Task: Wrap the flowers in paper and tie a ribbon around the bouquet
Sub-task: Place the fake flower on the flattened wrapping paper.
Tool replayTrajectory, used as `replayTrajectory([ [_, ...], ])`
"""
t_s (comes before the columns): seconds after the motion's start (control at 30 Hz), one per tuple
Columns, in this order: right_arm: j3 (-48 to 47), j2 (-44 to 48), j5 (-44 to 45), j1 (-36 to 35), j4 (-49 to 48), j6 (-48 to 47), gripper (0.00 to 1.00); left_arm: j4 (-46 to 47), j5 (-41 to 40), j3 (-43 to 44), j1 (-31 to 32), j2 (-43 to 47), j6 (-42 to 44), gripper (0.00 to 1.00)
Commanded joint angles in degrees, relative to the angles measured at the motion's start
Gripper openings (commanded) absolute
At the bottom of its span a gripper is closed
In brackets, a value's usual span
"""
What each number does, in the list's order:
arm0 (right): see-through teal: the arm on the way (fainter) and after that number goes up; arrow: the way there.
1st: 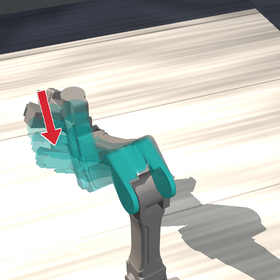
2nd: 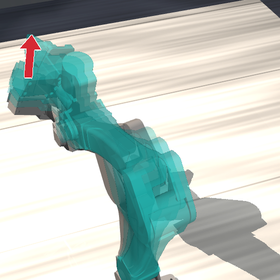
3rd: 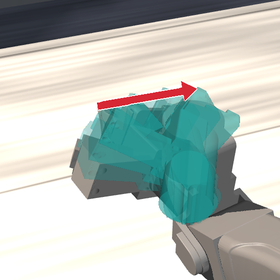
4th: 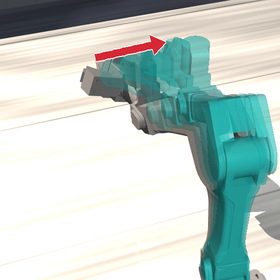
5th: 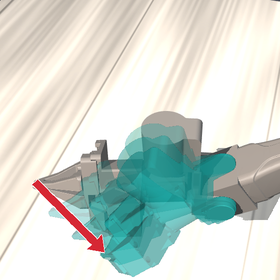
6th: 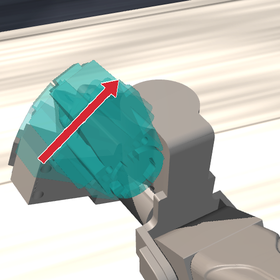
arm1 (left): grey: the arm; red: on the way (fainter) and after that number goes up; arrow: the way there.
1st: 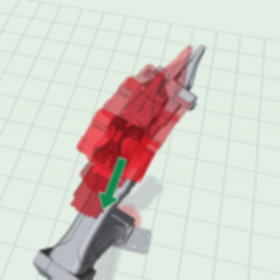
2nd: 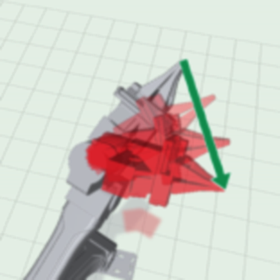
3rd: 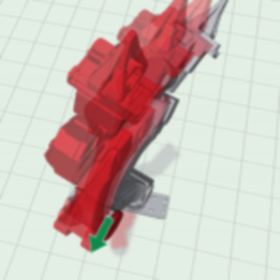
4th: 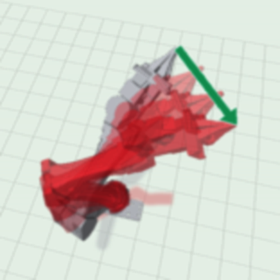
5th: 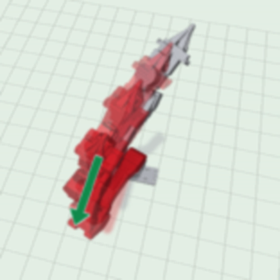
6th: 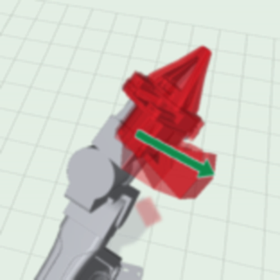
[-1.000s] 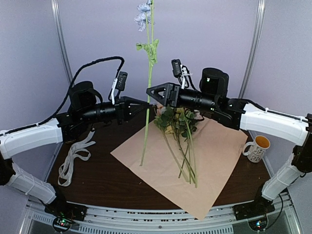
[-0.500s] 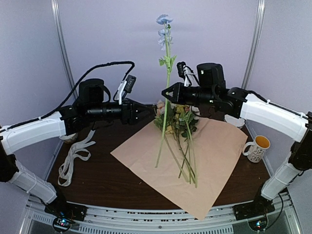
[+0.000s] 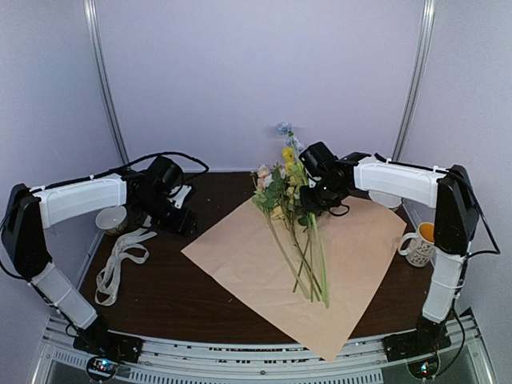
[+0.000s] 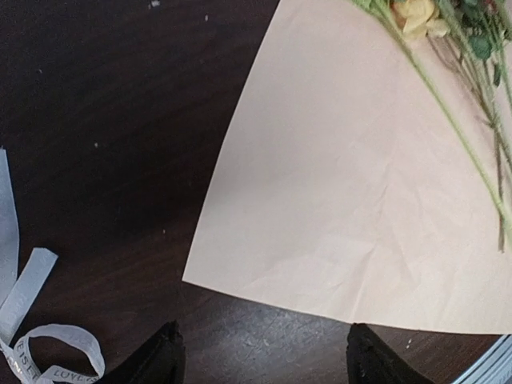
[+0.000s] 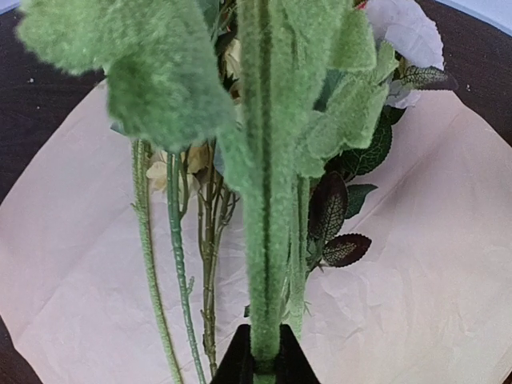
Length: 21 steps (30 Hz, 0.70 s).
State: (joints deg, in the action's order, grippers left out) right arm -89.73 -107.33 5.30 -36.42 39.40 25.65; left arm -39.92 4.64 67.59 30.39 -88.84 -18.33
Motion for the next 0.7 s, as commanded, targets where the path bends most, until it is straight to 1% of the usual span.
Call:
replayTrajectory([
  [0.0, -1.1, -1.3, 4.4, 0.4, 1.8, -0.1, 0.12, -4.1, -2.4, -0.5, 0.3, -3.4, 4.4, 0.72],
  [0.03, -1.1, -1.8, 4.4, 0.4, 1.7, 0.0, 0.15, -4.4, -2.2, -0.4, 0.3, -4.8, 4.9, 0.72],
  [0.13, -0.9, -2.5, 4.9, 0.4, 2.2, 0.3, 0.31, -4.8, -2.1, 0.1, 0.3, -8.2, 6.5, 0.70],
  [0.23, -0.2, -1.6, 4.6, 0.5, 2.3, 0.2, 0.40, -4.8, -1.4, 0.2, 0.3, -10.7, 7.5, 0.70],
  [0.33, 1.3, 1.0, 2.9, 0.6, 1.6, 0.1, 0.43, -3.9, 0.3, 0.3, 0.2, -12.7, 8.2, 0.70],
  [0.43, 5.1, 5.8, 0.4, 0.8, -0.1, 0.2, 0.44, -3.6, 2.2, 0.8, -0.2, -14.3, 9.0, 0.70],
  [0.53, 11.8, 10.8, -1.2, 1.7, -1.5, 0.5, 0.46, -3.6, 2.1, 1.0, -0.8, -14.6, 10.1, 0.70],
  [0.67, 21.3, 17.7, -2.1, 4.6, -2.6, 1.5, 0.48, -5.3, 2.0, 2.2, -1.3, -16.5, 11.5, 0.70],
])
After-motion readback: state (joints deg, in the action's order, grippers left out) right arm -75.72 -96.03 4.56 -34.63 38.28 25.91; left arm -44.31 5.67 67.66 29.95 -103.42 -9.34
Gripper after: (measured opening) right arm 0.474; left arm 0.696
